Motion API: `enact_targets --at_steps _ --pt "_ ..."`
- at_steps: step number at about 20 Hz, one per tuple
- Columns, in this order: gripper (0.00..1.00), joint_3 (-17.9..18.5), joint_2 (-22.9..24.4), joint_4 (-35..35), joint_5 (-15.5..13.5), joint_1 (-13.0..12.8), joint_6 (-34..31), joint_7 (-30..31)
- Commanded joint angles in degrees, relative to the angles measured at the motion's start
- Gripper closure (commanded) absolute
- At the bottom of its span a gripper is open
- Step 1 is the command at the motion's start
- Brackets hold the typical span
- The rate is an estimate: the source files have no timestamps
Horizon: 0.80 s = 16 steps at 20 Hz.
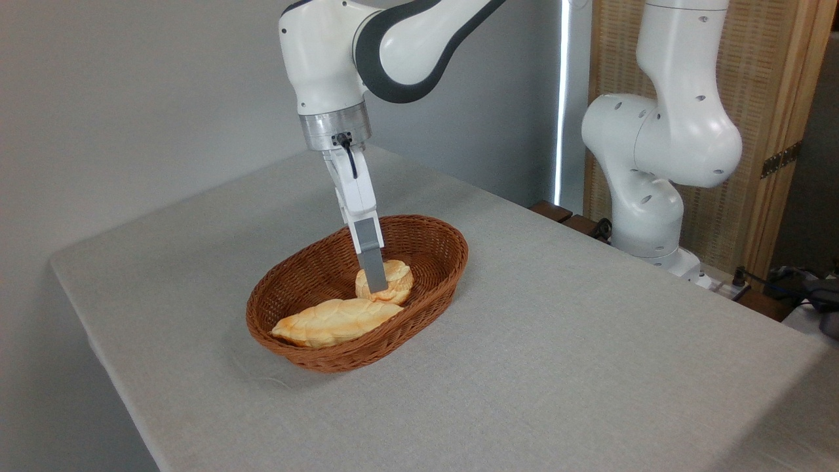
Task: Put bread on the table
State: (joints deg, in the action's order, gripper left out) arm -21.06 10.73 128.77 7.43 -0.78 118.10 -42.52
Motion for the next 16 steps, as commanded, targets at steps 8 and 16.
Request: enact_targets --at_steps 8,16 --pt "0.68 0.3 0.3 -2.1 -1.9 0.9 0.6 -1.0" --pt "0.70 2.3 0.3 -5.5 -2.2 1.0 -2.2 -1.0"
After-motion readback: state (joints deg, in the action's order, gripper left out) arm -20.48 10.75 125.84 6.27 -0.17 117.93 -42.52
